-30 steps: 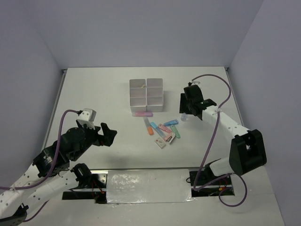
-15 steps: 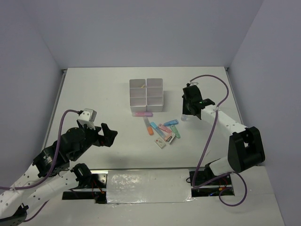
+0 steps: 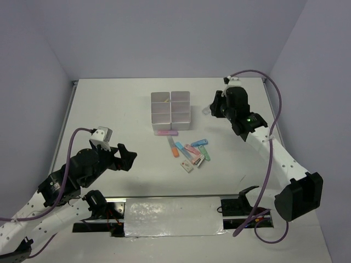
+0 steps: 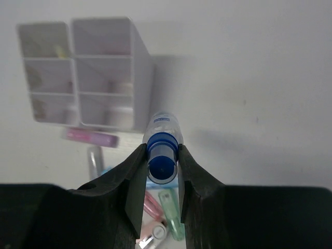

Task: Sort the stationery into containers
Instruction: Pick up the stationery from the center of the board, then place the stationery in the storage box.

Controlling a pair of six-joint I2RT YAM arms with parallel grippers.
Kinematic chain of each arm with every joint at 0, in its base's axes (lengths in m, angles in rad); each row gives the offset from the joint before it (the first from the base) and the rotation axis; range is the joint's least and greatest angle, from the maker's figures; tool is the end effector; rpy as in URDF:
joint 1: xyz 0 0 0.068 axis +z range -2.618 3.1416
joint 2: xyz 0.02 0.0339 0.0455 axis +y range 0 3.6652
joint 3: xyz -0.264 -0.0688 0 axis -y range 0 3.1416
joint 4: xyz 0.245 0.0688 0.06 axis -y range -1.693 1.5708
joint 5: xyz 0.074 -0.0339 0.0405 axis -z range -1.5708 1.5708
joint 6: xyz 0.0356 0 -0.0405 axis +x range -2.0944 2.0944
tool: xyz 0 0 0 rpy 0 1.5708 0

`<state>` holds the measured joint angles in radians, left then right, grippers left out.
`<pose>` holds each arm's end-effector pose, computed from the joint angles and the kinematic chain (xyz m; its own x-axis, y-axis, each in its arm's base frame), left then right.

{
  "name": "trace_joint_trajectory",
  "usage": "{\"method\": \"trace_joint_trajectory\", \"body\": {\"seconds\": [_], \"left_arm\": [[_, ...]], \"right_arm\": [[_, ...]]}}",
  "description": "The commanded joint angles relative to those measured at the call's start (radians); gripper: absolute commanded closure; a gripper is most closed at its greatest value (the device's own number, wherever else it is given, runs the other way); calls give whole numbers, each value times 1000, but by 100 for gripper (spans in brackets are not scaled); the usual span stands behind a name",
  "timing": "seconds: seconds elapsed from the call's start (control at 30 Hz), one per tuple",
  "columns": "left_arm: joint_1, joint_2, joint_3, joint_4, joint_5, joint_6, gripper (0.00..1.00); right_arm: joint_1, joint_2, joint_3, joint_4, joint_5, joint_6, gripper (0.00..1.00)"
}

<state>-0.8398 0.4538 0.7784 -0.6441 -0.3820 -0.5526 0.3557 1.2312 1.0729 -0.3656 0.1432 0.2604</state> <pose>0.0749 -0.0637 0.3306 -0.4171 -0.2644 -0.8695 0.2768 0.8743 -0.3987 0.2624 0.0921 0.3284 -0.5121 0.0816 -0.8551 -0.1004 0.9830 0.1539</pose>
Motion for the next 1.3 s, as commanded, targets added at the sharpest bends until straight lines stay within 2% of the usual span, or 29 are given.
{"method": "trace_joint_trajectory", "body": {"seconds": [0.0, 0.17, 0.37, 0.6, 0.8, 1.27], "left_arm": [[4, -21, 24, 40, 8, 14, 1], [4, -30, 22, 44, 14, 19, 1], [5, -24, 22, 55, 40, 28, 1], [4, -27, 21, 57, 51, 31, 1], [4, -24, 21, 58, 55, 33, 1], [4, -12, 16, 63, 72, 34, 1]], "right_arm": [[9, -10, 74, 140, -112, -32, 100], [12, 68, 137, 261, -195, -38, 100], [29, 200, 274, 300, -241, -35, 100], [58, 370, 458, 209, -245, -53, 100], [71, 493, 536, 171, -218, -87, 100], [75, 616, 651, 74, -205, -138, 100]]}}
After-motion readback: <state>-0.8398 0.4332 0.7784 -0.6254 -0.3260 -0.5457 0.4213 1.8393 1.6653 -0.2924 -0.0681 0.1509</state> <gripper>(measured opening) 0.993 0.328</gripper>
